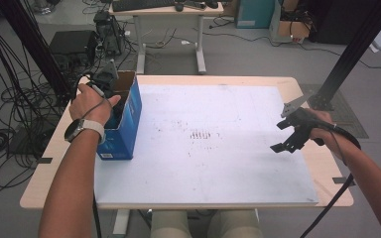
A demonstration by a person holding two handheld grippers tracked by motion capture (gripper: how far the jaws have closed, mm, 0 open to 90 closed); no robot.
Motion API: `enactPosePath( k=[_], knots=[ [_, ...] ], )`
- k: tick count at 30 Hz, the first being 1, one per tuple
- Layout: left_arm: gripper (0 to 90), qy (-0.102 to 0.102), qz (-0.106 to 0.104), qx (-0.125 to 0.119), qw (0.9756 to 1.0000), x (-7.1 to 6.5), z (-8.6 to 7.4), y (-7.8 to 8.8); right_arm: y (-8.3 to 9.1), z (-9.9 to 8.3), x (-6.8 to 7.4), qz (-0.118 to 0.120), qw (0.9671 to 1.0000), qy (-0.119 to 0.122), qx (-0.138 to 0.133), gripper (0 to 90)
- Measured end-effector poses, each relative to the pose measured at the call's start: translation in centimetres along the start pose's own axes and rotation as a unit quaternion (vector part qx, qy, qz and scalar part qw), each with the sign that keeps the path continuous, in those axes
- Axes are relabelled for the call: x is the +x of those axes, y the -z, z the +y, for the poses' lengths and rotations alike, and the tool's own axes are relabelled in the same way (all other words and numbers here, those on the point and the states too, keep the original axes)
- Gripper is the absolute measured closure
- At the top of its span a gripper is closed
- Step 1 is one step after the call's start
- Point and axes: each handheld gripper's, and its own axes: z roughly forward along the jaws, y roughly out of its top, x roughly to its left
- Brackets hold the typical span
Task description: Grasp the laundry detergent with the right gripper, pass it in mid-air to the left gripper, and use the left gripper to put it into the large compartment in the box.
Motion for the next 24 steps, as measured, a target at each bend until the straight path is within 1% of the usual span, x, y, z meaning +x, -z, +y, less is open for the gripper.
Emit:
enactPosePath(
  k=[1,3,6,22,23,24],
  knots=[
    [37.1,0.001,-0.001,-0.002,1.0000,0.03,-0.01,-0.03,0.00,0.00,-0.05,-0.001,1.0000,0.003,0.000,3.0],
    [37.1,0.000,-0.001,0.000,1.0000,0.10,0.00,-0.01,0.03,0.00,0.02,-0.001,1.0000,-0.001,0.000,3.0],
    [37.1,0.003,-0.002,0.000,1.0000,0.12,-0.03,0.00,0.05,0.00,0.02,-0.001,1.0000,0.000,0.001,3.0],
    [37.1,0.005,-0.003,0.000,1.0000,0.19,-0.03,-0.01,0.09,-0.04,-0.02,-0.002,1.0000,0.000,0.001,3.0],
    [37.1,0.004,-0.003,0.000,1.0000,0.19,-0.03,-0.02,0.08,-0.03,-0.04,-0.003,1.0000,0.002,0.000,3.0],
    [37.1,0.005,-0.004,-0.001,1.0000,0.19,-0.03,0.00,-0.03,0.00,-0.24,-0.001,0.9998,0.016,-0.008,2.9]
  ],
)
